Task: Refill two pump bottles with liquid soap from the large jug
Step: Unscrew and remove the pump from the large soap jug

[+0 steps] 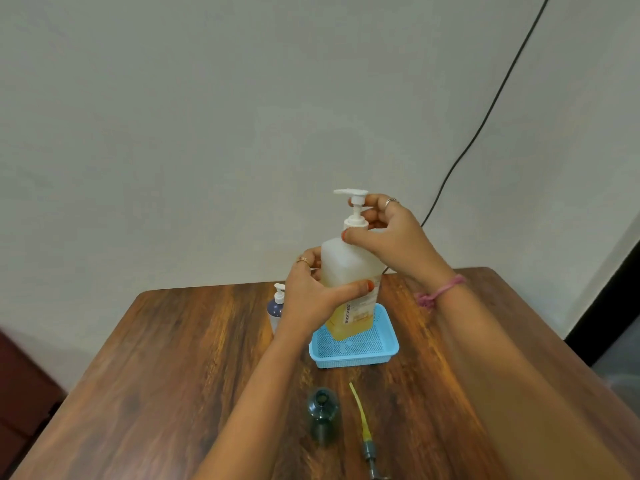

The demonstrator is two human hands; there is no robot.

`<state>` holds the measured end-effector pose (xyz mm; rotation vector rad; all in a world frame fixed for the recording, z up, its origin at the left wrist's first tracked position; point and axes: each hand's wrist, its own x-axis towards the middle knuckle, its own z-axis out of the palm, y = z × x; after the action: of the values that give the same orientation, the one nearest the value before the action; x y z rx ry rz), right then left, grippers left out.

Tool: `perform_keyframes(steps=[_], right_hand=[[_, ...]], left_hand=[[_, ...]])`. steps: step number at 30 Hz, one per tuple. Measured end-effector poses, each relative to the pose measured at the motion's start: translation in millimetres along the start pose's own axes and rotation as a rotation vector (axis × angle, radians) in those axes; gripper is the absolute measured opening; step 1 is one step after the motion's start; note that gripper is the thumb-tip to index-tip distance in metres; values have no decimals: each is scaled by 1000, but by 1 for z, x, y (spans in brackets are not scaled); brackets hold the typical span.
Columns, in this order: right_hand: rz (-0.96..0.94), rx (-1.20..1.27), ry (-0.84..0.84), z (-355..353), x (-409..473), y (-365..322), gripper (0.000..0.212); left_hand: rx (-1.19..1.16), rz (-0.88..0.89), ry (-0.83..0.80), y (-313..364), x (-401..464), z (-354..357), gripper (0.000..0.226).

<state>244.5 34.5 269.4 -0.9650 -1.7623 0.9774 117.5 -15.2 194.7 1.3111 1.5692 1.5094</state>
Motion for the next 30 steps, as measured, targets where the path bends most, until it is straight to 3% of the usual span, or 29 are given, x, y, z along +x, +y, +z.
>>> perform_keyframes(steps=[4, 8, 12, 16, 19, 22, 24, 30], right_hand=[[17, -7, -145, -9, 2, -3, 50], [4, -123, -25, -11, 3, -4, 56], [78, 109, -133, -19, 2, -1, 60], [58, -18, -152, -22, 3, 0, 77], [53, -72, -59, -21, 2, -3, 70], [63, 70, -164, -28, 0, -4, 55], [66, 131, -219, -32, -2, -5, 58], [39, -171, -91, -19, -4, -6, 69]], left_hand=[[-7, -5, 0, -2, 0, 5, 79], [18, 7, -4, -3, 1, 8, 79], [39, 9, -17, -3, 1, 10, 74], [41, 10, -13, -5, 0, 11, 71], [58, 14, -5, -6, 0, 12, 72], [49, -5, 3, -7, -1, 11, 72], [46, -10, 6, -8, -2, 9, 72], [59, 6, 8, -7, -4, 10, 72]])
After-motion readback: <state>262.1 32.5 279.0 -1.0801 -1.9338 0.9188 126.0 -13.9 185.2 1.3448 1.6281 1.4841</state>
